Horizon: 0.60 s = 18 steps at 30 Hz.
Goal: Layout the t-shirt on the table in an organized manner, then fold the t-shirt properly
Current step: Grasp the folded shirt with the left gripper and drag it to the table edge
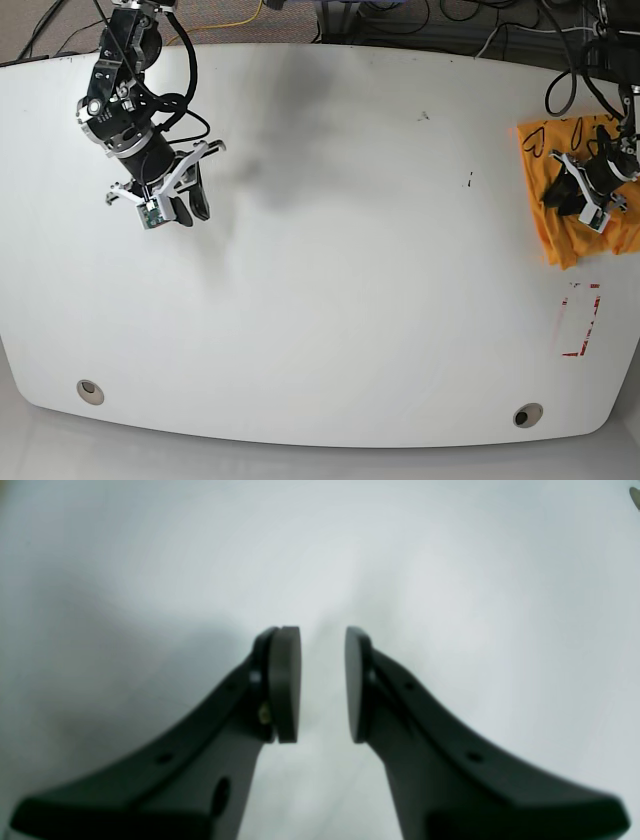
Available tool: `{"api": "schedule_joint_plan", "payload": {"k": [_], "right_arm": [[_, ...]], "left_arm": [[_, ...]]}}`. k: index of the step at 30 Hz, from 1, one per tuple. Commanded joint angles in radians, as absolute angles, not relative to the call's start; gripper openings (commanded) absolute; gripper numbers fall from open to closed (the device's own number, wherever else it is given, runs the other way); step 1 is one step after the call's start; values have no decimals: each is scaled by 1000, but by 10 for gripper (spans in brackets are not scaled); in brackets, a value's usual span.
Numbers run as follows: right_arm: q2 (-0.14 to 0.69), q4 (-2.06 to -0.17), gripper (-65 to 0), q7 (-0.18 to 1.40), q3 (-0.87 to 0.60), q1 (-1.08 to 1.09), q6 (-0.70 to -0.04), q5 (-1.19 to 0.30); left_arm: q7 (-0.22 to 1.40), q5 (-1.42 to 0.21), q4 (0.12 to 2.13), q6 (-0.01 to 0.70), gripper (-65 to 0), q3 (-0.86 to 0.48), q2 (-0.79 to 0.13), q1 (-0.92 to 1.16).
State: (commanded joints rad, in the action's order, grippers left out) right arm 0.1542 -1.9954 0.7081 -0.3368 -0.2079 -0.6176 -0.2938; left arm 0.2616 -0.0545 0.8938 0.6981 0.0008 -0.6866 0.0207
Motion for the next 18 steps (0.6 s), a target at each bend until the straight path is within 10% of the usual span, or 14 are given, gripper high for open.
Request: {"api": "schedule_joint_plan", "payload": {"k": [18], "right_arm": [[134,-2011,-503,710,-337,-220,-618,-294]], "left_arm": [[524,-452,1079,698,-479,-10,-766,-41]]}}
